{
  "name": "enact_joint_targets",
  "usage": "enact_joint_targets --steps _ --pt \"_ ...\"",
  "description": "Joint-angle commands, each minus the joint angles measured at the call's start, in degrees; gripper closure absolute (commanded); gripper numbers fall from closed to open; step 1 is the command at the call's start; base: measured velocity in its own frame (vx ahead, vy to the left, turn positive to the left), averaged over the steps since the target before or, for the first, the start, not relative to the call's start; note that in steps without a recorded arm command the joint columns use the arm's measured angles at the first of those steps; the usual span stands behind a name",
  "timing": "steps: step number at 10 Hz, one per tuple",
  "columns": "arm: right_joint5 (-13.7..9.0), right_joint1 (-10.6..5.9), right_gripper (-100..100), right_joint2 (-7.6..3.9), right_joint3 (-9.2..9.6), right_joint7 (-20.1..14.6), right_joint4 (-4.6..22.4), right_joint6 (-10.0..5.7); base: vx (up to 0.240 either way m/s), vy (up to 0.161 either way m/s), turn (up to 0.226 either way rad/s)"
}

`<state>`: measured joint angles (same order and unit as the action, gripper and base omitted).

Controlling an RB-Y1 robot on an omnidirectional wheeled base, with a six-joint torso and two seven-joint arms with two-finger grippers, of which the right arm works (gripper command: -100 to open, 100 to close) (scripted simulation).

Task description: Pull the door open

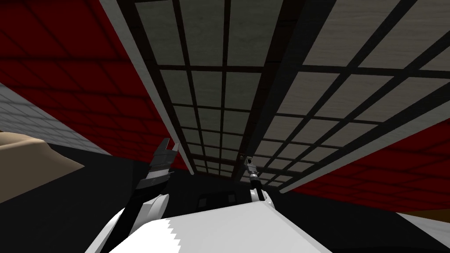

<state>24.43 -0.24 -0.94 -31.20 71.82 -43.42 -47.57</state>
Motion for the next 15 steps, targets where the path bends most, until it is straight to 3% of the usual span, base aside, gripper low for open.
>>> enact_joint_targets --steps 1,5,9,11,15 --pt "-0.14 1.05 100 -0.50 -0.60 -0.52 1.23 0.36 -0.152 0.036 -0.047" --pt "-0.22 2.45 100 -1.03 -1.12 -1.73 1.97 0.47 -0.114 0.029 -0.044" --pt "-0.25 4.41 100 -2.04 -1.79 -5.73 3.49 0.53 -0.128 0.023 -0.063" --pt "-0.25 4.41 100 -2.04 -1.79 -5.73 3.49 0.53 -0.096 0.018 -0.040" --pt "-0.23 5.76 100 -2.89 -2.22 -9.99 4.85 0.50 -0.092 0.008 -0.066"
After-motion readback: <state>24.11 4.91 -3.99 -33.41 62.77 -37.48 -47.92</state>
